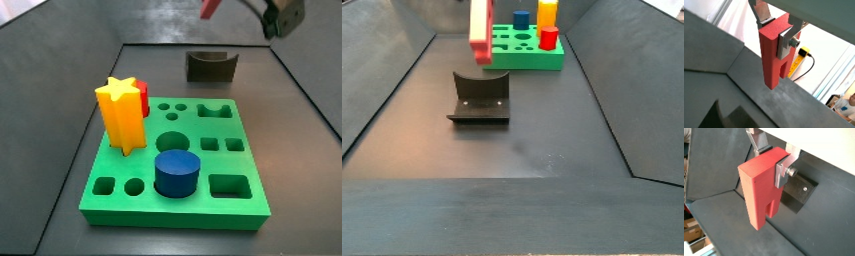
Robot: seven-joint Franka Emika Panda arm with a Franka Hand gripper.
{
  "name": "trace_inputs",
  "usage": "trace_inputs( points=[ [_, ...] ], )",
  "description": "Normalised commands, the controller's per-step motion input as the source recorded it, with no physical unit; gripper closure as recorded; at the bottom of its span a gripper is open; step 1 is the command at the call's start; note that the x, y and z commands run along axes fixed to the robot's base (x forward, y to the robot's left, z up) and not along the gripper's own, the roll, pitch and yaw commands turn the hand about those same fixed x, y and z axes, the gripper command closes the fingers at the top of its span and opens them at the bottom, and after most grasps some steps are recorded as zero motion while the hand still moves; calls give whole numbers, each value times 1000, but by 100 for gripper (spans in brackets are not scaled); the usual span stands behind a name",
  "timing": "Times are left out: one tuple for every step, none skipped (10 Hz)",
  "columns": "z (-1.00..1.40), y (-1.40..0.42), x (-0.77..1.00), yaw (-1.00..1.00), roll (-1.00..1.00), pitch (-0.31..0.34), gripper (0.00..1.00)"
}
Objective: Pick up the double-square object. Move up. Rotate the double-square object. Place the double-square object on the fixture. Regrasp the double-square object. Move to above the board. Insert the double-square object.
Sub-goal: Move to above the board.
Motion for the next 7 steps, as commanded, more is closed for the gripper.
trace_inputs(
  points=[
    [1000,0,-120,52,-36,198,100],
    [1000,-2,-110,77,-40,185,100],
    [743,-8,-61,125,-39,146,100],
    [624,-13,-40,137,-37,133,100],
    [393,-16,-5,146,-29,116,100],
    [278,-20,9,147,-26,105,100],
    [239,-1000,-409,23,-1000,13,100]
  ],
)
